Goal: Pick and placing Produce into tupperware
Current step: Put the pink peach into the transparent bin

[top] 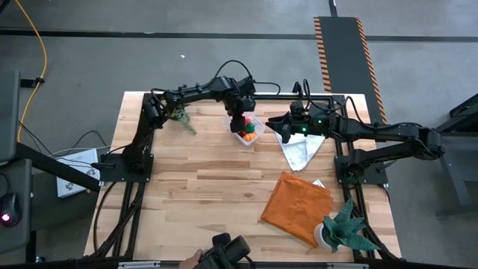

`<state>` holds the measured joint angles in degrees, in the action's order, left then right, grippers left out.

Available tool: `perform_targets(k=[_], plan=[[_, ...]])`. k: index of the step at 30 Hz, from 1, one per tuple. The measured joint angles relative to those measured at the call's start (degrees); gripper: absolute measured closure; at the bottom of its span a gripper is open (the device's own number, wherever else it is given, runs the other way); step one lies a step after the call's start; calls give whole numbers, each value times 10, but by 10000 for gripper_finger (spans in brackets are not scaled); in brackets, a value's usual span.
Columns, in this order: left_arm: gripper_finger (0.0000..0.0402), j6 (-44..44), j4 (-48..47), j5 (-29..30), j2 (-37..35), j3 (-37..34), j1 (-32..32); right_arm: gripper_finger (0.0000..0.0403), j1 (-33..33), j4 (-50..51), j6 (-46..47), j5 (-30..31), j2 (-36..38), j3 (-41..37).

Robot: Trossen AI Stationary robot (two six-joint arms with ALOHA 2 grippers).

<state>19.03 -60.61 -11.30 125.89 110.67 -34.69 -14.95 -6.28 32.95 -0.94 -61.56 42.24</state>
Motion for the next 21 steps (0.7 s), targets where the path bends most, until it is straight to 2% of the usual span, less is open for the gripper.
perform_targets(k=[12,16,21], plan=[[266,-15,6,2,0,0,-2,259,0,0,-4,-11,0,0],[265,-15,4,-16,0,0,-2,259,0,0,-4,-11,0,0],[239,-19,4,-18,0,0,-2,259,0,0,-4,-12,0,0]])
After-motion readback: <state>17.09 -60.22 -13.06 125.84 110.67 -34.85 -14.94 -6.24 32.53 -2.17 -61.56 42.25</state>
